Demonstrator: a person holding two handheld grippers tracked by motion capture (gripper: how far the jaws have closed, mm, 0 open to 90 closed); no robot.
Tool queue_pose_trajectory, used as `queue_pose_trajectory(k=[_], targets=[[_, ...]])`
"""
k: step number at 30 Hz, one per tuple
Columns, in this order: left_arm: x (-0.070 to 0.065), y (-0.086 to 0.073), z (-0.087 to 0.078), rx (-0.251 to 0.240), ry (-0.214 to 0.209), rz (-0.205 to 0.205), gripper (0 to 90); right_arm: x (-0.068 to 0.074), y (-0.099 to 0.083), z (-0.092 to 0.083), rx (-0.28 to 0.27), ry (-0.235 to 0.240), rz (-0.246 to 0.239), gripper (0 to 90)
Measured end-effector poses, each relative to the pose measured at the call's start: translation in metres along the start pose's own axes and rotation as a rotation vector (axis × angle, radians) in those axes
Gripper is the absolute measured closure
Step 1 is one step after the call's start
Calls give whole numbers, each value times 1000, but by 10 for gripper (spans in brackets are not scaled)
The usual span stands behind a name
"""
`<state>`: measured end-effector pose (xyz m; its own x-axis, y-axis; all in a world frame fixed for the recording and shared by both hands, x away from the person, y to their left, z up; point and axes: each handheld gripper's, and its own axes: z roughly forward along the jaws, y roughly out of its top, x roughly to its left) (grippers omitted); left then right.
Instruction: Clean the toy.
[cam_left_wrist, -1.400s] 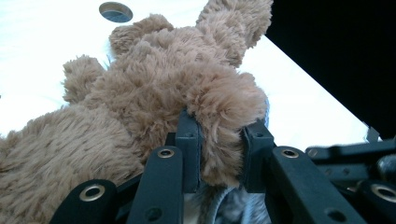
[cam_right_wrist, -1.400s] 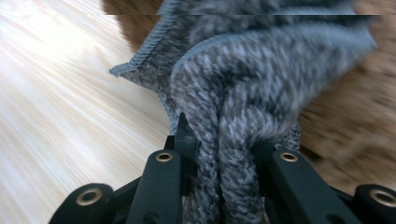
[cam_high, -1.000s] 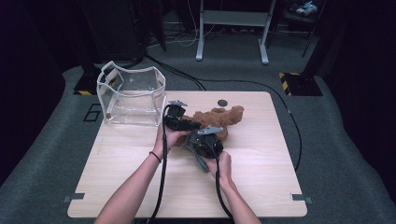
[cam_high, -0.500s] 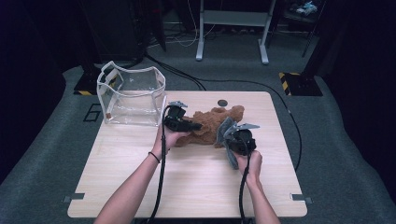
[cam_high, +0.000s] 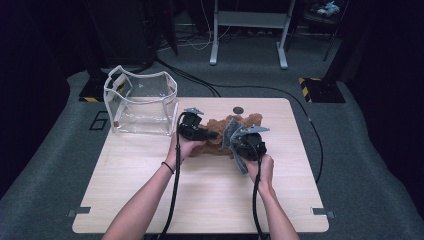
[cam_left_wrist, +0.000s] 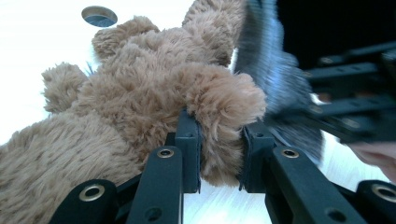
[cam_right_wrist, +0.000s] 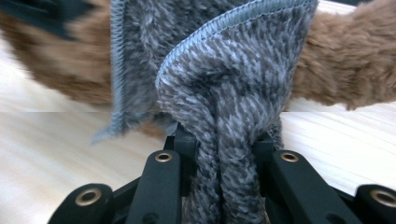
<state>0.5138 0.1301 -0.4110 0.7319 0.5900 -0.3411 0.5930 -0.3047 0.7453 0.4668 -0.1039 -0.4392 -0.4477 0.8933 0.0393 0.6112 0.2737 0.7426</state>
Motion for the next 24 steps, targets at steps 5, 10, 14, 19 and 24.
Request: queue_pose_trajectory(k=[5,10,14,19,24], targets=[[2,-2,-2,0,1,12,731,-24,4,3,42,-61,50,731],[1,-5,-1,-4,-2,-1,725,-33,20,-12,19,-27,65,730],[0,-6,0,-2,-1,2,717,-23,44,-17,-9,32,16,730],[2,-9,-1,-9,-7,-3,667,-1,61,-3,20,55,-47,730],[4,-11,-7,-32,4,-2,521,-6,57,16,64,46,-18,733]])
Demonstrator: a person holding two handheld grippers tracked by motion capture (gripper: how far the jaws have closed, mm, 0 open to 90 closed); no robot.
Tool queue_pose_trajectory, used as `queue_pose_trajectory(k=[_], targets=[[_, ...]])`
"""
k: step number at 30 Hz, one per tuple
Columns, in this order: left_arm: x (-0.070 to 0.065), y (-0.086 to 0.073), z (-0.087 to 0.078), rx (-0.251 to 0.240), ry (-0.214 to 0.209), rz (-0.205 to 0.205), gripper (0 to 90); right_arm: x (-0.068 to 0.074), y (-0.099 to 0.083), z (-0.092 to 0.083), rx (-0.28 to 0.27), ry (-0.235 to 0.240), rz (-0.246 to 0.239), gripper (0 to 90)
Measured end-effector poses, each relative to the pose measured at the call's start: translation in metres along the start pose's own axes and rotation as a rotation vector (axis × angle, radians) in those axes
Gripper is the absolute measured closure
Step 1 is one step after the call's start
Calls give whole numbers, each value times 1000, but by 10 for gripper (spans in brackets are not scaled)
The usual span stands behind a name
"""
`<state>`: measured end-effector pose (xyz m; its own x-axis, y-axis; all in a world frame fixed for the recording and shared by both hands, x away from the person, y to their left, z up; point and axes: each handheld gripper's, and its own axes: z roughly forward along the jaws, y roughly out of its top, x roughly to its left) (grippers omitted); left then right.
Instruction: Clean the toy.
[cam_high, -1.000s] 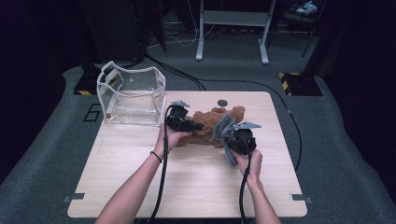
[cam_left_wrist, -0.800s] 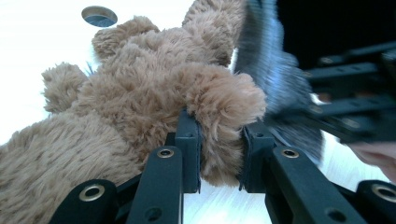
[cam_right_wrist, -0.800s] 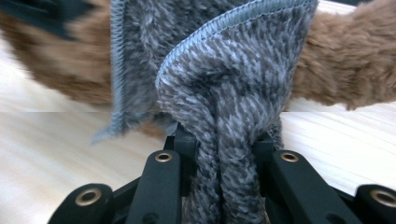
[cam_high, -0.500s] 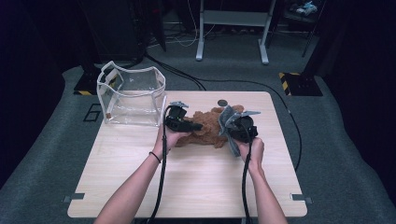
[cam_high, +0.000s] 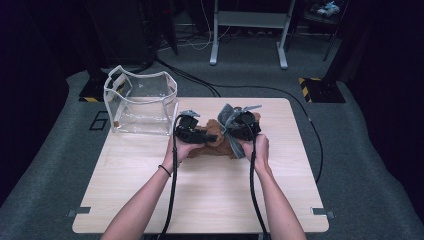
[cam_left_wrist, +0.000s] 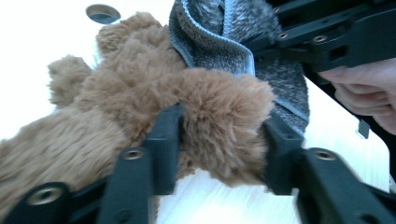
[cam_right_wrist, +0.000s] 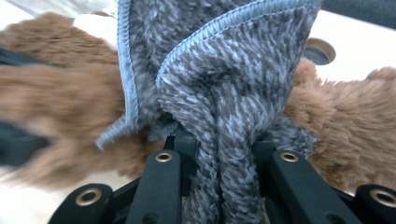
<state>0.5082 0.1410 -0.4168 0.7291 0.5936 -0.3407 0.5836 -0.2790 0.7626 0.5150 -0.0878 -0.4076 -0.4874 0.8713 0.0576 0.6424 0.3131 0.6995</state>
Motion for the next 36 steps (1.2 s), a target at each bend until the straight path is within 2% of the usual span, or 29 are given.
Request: queue_pose_trajectory(k=[2,3,6,7,10,11,14,15,17,19,22,23,25,26,27,29,30,33,36], targets=[[1,-2,-7,-18,11,5,435,-4,-2,2,-1,-2,20,733],[1,-3,-10,-37,13,0,435,-4,-2,2,-1,-2,20,733],[3,-9,-26,-66,64,15,364,-6,-2,3,-3,-5,32,733],[3,-9,-26,-66,64,15,355,-7,-2,4,-7,-7,32,734],[7,-15,-35,-64,113,30,332,-7,-3,4,-6,-6,40,734],[11,-19,-40,-67,147,35,313,-7,-3,3,-9,-13,39,734],[16,-25,-48,-77,189,34,313,-8,-5,3,-15,-7,38,734],[16,-25,-48,-77,189,34,313,-8,-5,3,-17,-6,44,734],[18,-27,-53,-66,260,57,305,-7,-6,2,-19,-9,44,734],[20,-28,-54,-56,276,64,297,-8,-7,2,-25,-11,46,734],[30,-30,-52,-15,295,46,285,-8,-8,1,-29,-12,56,734],[34,-32,-49,6,294,44,311,-9,-9,1,-35,-9,56,733],[36,-32,-48,15,283,43,427,-8,-9,1,-36,-8,59,733],[36,-32,-46,25,282,44,427,-9,-9,1,-38,-7,55,733],[36,-33,-44,33,288,48,524,-7,-10,0,-42,-6,60,733],[36,-33,-42,39,298,47,604,-7,-11,-1,-46,-2,60,732],[36,-33,-41,51,304,45,604,-7,-11,-1,-46,-2,60,732],[36,-32,-41,63,308,43,711,-2,-12,-9,-70,-3,50,732],[36,-32,-40,64,305,22,760,4,-18,-20,-102,9,28,731]])
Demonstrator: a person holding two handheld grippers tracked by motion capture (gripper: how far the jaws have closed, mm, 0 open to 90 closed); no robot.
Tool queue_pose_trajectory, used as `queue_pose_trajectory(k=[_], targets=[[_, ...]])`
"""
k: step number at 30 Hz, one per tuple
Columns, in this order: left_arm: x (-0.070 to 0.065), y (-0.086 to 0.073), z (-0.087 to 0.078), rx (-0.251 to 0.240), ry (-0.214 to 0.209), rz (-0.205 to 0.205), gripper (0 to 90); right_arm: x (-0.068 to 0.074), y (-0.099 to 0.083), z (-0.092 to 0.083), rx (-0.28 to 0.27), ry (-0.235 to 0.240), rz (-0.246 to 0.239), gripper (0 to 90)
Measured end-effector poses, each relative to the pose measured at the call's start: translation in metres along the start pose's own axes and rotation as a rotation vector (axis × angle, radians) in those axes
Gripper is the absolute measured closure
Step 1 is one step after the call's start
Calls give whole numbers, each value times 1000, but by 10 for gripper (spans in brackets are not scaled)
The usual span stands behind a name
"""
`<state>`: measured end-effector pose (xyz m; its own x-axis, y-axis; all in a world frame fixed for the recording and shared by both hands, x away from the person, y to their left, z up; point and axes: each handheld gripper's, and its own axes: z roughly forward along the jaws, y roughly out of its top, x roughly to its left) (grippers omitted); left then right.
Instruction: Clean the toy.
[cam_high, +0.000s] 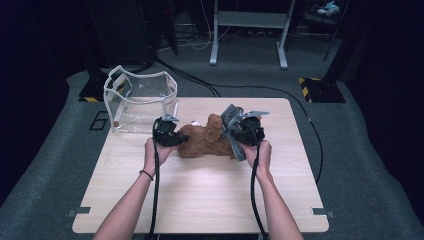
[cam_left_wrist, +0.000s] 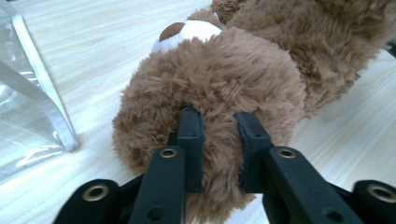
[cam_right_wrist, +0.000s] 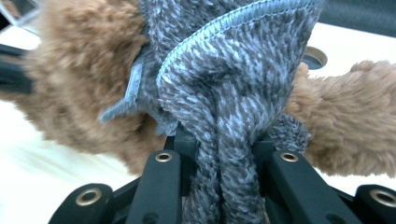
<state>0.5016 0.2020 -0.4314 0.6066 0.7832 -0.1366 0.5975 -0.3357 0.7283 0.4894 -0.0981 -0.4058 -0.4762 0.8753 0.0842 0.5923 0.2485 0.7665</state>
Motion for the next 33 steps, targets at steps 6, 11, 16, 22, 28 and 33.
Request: queue_pose_trajectory(k=[6,11,16,22,28,33], targets=[[0,4,0,8,-1,-26,788,17,-25,-23,-74,28,-19,732],[0,6,1,6,-1,-45,793,31,-39,-28,-79,60,-33,732],[-3,8,3,1,-15,-63,794,51,-44,-11,-9,100,-99,732],[-4,10,4,0,-18,-62,794,79,-38,23,45,157,-190,732],[-2,9,3,-1,-34,-64,793,102,-37,55,105,179,-229,732],[0,9,3,0,-49,-62,793,88,-39,54,127,139,-197,733]])
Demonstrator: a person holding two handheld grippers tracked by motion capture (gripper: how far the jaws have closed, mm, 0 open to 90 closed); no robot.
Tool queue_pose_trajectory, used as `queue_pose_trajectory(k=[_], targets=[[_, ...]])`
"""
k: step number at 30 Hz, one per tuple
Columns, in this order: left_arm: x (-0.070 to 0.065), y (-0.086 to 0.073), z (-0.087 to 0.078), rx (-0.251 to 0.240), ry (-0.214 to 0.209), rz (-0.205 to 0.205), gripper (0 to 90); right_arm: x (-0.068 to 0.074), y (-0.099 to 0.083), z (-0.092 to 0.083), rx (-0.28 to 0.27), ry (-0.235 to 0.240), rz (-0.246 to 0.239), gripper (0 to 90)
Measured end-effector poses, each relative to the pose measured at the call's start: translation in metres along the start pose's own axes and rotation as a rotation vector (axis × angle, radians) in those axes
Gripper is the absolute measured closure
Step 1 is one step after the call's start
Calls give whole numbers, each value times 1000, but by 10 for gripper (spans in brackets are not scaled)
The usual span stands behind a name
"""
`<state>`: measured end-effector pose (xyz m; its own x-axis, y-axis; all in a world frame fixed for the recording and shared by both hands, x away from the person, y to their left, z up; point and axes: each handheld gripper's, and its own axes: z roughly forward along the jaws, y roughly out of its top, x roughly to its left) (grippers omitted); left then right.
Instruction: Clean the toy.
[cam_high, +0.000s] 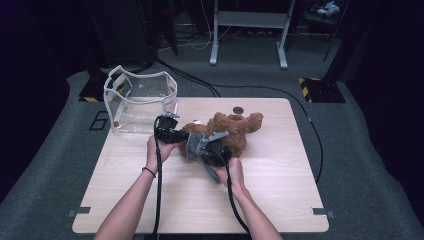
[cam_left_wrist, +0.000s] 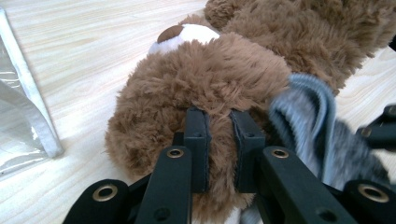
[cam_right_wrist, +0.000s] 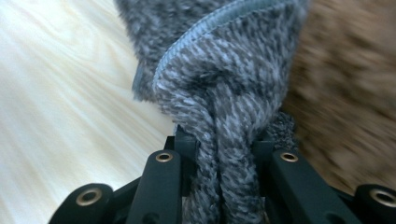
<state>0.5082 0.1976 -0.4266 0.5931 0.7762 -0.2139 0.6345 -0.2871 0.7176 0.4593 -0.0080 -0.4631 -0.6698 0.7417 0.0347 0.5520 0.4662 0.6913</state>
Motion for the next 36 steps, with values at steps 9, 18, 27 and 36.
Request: queue_pose_trajectory(k=[9,18,27,36], targets=[[2,0,0,-7,-7,4,793,-39,-23,-20,41,-101,90,734],[3,-1,1,-18,-10,3,793,-67,-43,-35,66,-160,147,734],[5,-2,1,-24,-13,14,792,-100,-63,-62,69,-246,228,734],[6,-5,1,-35,-14,29,790,-125,-95,-100,86,-337,309,727]])
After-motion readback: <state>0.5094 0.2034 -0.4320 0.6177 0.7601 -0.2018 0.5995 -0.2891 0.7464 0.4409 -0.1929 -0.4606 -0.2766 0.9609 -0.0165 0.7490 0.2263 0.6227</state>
